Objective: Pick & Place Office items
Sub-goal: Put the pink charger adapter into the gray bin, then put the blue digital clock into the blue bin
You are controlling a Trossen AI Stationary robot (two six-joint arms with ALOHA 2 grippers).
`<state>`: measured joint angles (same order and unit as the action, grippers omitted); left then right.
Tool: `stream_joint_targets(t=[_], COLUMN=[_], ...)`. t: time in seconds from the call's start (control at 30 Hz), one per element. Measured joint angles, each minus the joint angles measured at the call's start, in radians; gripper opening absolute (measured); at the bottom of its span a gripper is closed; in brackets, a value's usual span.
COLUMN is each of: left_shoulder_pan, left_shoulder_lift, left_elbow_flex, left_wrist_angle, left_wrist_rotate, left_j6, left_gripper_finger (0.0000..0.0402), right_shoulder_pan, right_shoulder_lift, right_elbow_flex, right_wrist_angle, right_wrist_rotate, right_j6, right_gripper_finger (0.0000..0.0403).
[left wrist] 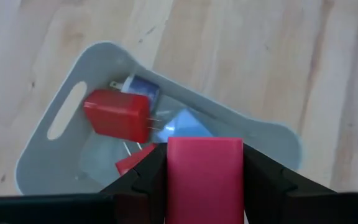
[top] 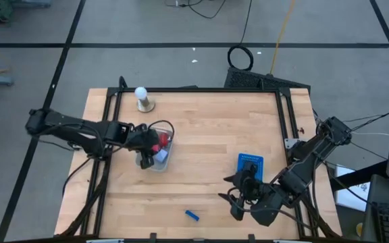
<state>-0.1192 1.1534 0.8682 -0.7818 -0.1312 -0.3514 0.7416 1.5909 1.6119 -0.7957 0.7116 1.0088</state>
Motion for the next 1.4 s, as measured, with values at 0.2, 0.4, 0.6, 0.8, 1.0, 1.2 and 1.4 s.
stream_joint_targets(t=[0.2,0.4,0.6,0.8,1.0,1.2,1.4], left_shoulder_pan=[0.085,0.17,0.247,0.337,0.381,0.383,0.383], left_shoulder_lift=[-0.025,-0.024,-0.024,-0.024,-0.023,-0.023,-0.023], left_elbow_flex=[-0.096,-0.145,-0.152,-0.152,-0.152,-0.152,-0.152], left_wrist_angle=[0.055,0.099,0.13,0.144,0.147,0.151,0.157], left_wrist_rotate=[0.061,0.131,0.149,0.187,0.217,0.211,0.205], left_j6=[0.061,0.138,0.221,0.282,0.293,0.285,0.253], left_gripper_finger=[0.0148,0.0148,0.0148,0.0148,0.0148,0.0198,0.0303], right_shoulder_pan=[-0.015,-0.036,-0.055,-0.067,-0.068,-0.068,-0.068], right_shoulder_lift=[0.0,0.0,0.0,0.0,0.0,0.0,0.0], right_elbow_flex=[0.0,0.0,0.0,0.0,0.0,0.0,0.0], right_wrist_angle=[0.014,0.021,0.022,0.022,0.022,0.022,0.022], right_wrist_rotate=[0.0,0.0,-0.001,-0.001,-0.001,-0.001,-0.001], right_j6=[0.0,0.0,0.0,0.001,0.005,0.005,0.005], right_gripper_finger=[0.0267,0.0267,0.0267,0.0267,0.0267,0.0267,0.0267])
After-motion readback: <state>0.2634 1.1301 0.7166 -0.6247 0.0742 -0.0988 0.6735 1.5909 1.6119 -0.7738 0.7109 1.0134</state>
